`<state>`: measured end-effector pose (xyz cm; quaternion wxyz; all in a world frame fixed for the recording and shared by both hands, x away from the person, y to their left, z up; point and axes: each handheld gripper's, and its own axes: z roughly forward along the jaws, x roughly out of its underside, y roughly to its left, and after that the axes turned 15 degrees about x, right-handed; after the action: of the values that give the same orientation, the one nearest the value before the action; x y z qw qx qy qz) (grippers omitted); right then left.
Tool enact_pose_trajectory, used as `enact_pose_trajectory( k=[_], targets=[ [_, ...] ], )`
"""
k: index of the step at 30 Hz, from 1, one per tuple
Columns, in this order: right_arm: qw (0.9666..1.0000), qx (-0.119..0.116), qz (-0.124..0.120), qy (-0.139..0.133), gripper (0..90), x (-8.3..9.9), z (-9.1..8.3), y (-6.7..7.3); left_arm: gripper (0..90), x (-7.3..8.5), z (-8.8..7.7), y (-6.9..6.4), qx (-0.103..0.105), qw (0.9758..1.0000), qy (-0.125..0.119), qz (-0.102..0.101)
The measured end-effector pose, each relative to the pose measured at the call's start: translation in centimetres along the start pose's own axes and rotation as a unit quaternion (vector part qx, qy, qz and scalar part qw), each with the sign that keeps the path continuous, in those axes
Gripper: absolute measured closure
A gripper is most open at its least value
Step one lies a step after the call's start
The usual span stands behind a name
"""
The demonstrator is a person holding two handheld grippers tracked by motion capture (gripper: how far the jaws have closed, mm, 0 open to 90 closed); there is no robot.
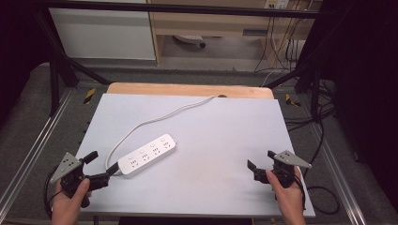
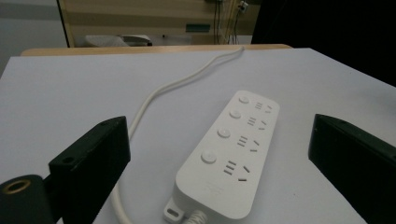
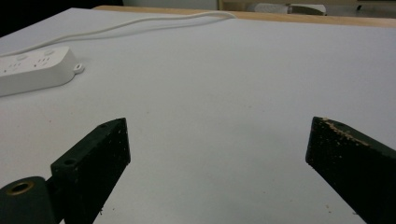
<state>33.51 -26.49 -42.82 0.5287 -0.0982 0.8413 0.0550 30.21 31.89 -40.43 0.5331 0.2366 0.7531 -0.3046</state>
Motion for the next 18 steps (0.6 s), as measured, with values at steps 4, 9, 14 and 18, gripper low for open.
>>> enact_pose_trajectory(
  k=[4, 9, 14, 18],
  targets=[
    [0.9998, 0.004, -0.013, -0.015, 7.2, 0.22, -0.25, 0.26, 5.1, -0.17, -0.18, -0.17, 0.005, 0.9999, -0.01, 0.005],
    [0.9997, 0.01, -0.014, -0.019, 7.7, 0.25, -0.47, 0.24, 5.0, -0.25, -0.12, -0.38, 0.006, 0.9999, -0.013, 0.008],
    [0.9998, 0.007, -0.015, -0.013, 6.6, 0.32, -0.45, 0.23, 5.1, -0.28, -0.11, -0.44, 0.004, 0.9998, -0.014, 0.01],
    [0.9998, 0.007, -0.015, -0.011, 5.9, 0.35, -0.5, 0.24, 5.1, -0.34, -0.13, -0.52, 0.006, 0.9998, -0.015, 0.011]
  ],
)
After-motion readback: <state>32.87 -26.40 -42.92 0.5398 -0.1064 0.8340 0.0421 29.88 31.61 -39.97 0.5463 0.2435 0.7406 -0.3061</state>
